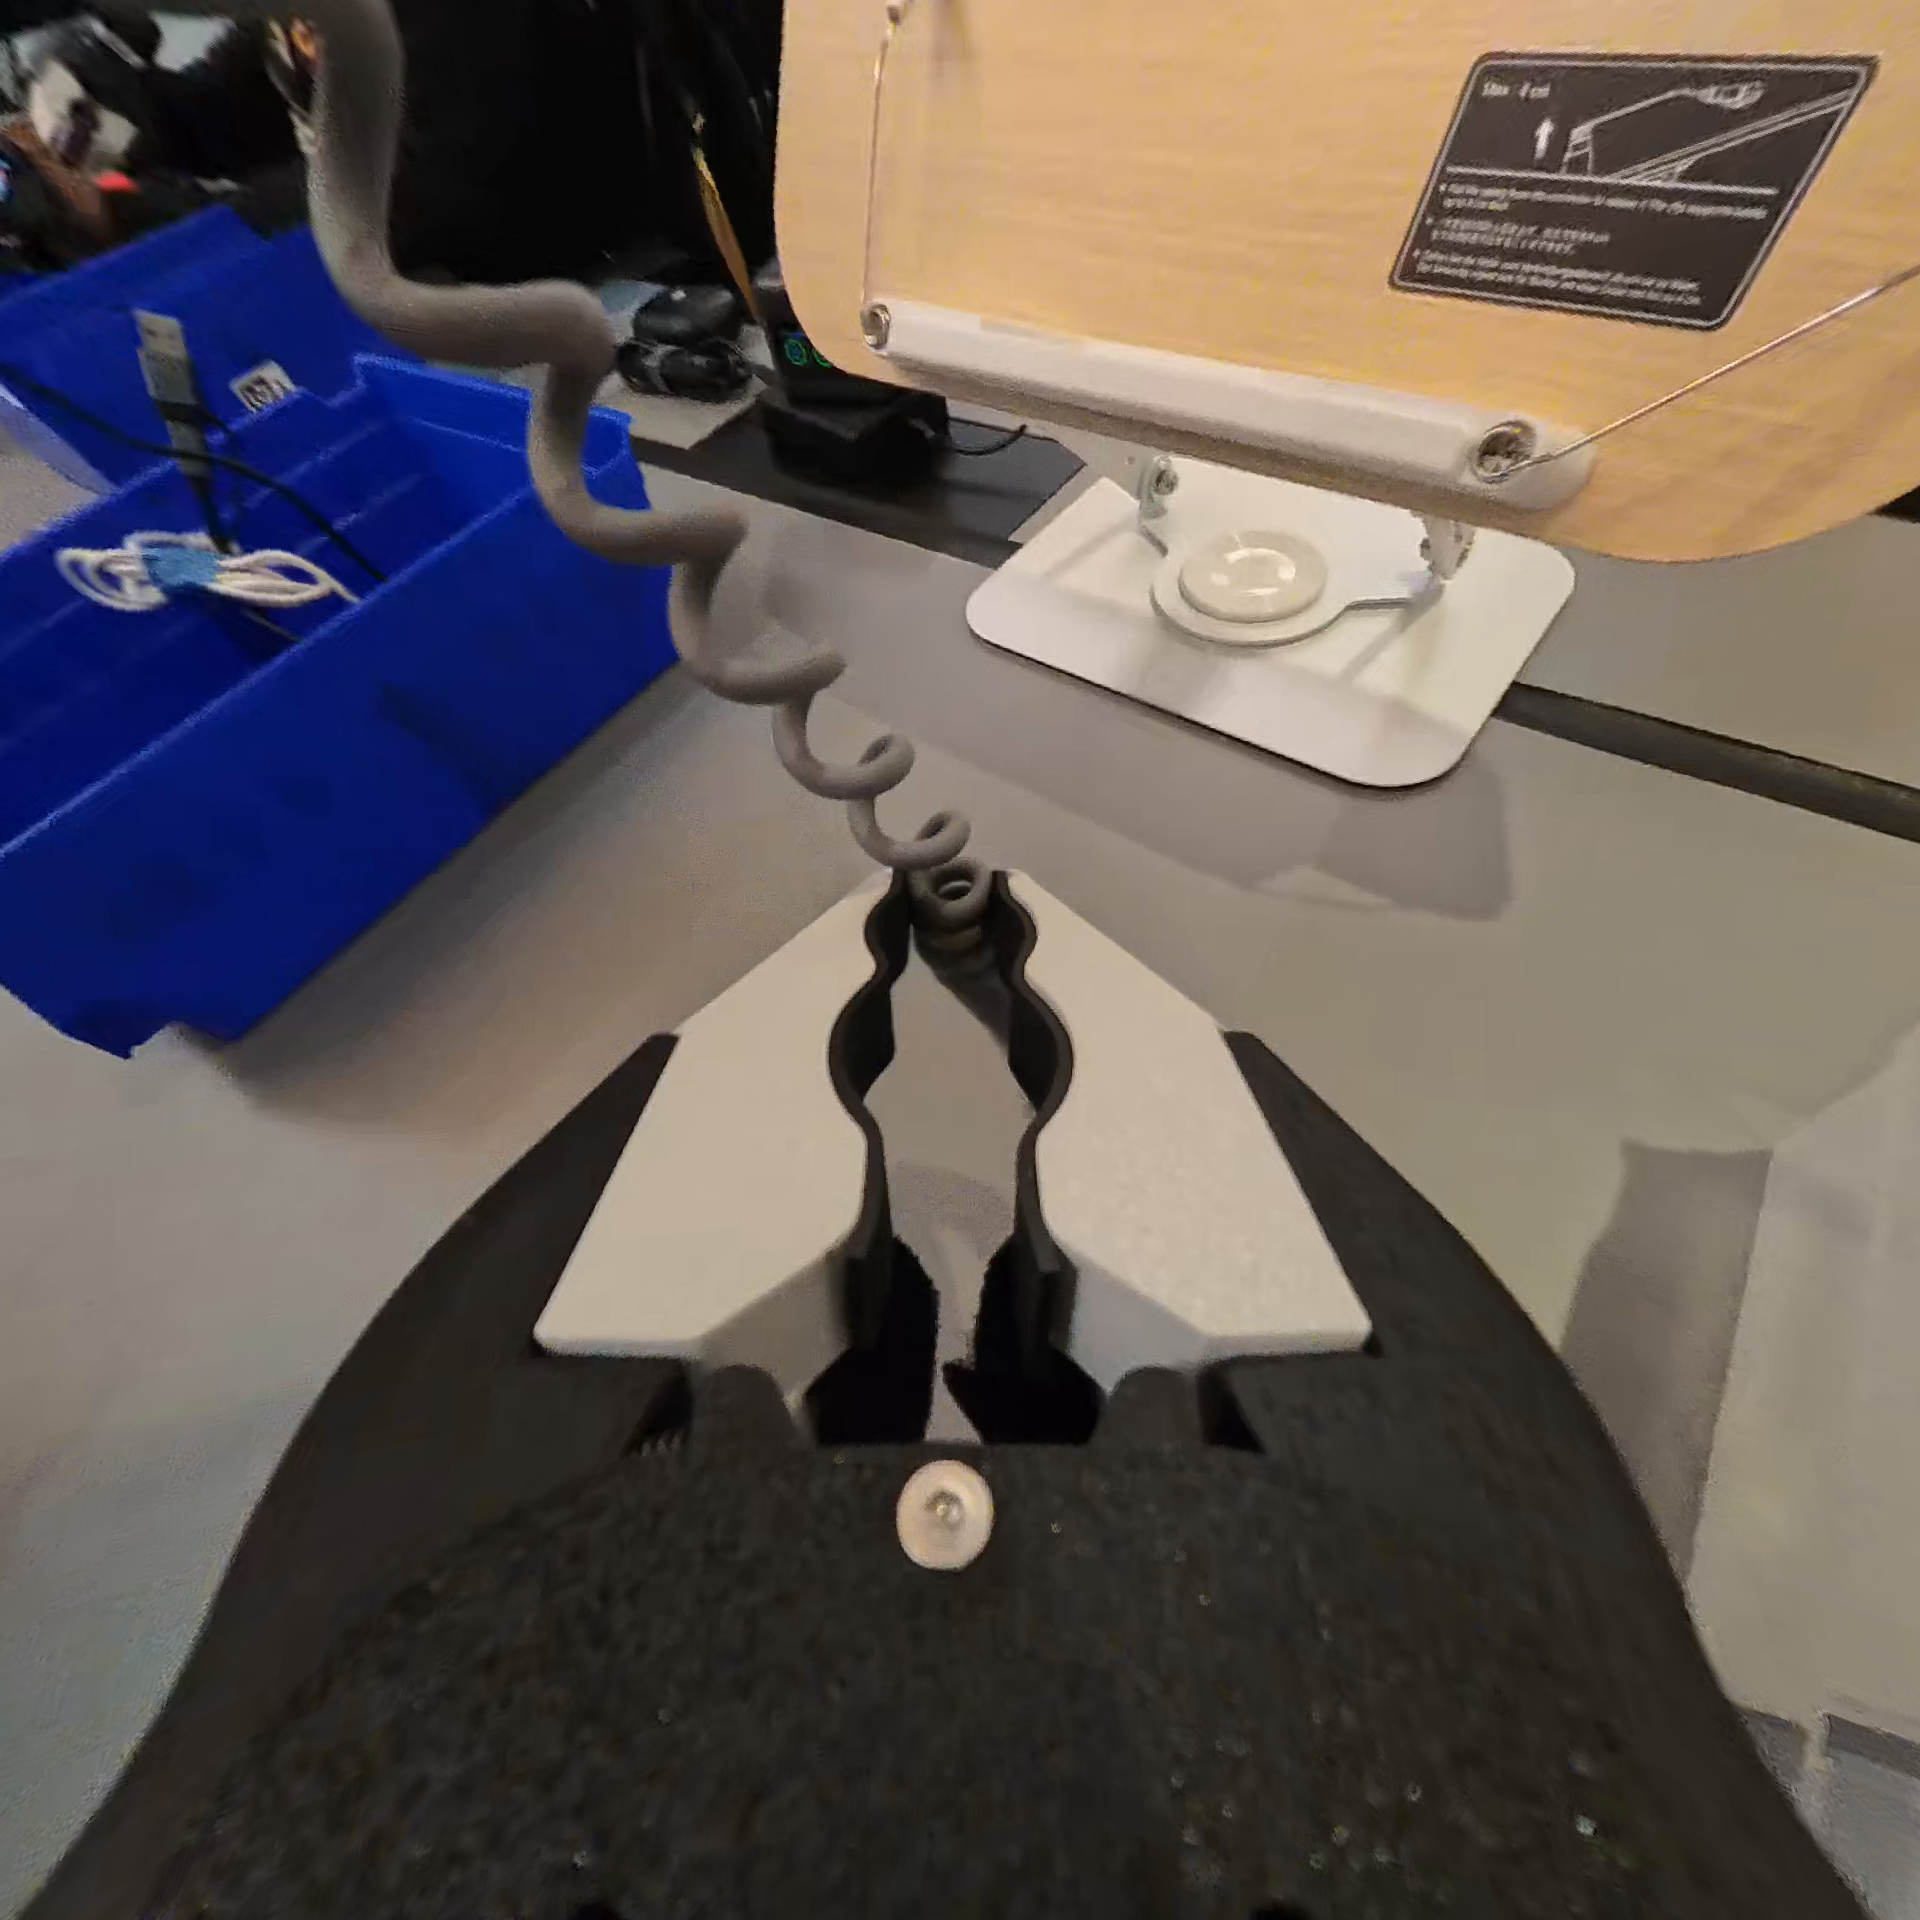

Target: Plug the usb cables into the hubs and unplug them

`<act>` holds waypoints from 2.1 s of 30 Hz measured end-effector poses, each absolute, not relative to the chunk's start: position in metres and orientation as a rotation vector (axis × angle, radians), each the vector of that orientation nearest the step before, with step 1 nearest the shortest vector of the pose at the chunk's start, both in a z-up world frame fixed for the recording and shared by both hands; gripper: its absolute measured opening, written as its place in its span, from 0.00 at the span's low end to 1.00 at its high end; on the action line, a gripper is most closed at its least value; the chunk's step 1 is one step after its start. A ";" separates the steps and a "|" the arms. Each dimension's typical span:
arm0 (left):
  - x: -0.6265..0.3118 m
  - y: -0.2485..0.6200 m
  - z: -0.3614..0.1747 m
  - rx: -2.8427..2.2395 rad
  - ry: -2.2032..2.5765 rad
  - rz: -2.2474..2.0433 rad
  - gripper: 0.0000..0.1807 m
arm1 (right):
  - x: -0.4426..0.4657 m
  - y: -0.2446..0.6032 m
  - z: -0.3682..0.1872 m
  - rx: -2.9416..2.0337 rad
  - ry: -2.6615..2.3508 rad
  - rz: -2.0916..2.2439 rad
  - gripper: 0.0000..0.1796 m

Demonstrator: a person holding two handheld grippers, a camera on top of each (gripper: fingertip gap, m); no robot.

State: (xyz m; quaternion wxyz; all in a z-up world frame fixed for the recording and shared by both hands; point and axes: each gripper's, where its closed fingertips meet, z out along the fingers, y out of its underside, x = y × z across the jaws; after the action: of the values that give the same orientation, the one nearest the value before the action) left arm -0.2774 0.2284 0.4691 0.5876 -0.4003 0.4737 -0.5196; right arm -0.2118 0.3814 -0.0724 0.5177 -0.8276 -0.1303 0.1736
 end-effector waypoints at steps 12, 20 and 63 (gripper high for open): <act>-0.239 0.280 0.369 -1.212 1.209 -1.164 0.15 | -0.223 0.331 -0.002 -1.824 -0.392 0.565 0.08; -0.214 0.299 0.328 -1.328 1.047 -1.237 0.15 | -0.228 0.290 0.043 -1.701 -0.525 0.708 0.26; -0.267 0.331 0.034 -1.698 0.964 -1.129 0.01 | -0.226 0.284 0.058 -1.597 -0.654 0.558 0.35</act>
State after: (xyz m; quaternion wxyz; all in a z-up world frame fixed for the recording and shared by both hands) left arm -0.2670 0.3315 0.0336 0.4287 -0.6802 0.3860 -0.4523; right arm -0.2255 0.2844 0.0576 0.6161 -0.6935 -0.2841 0.2423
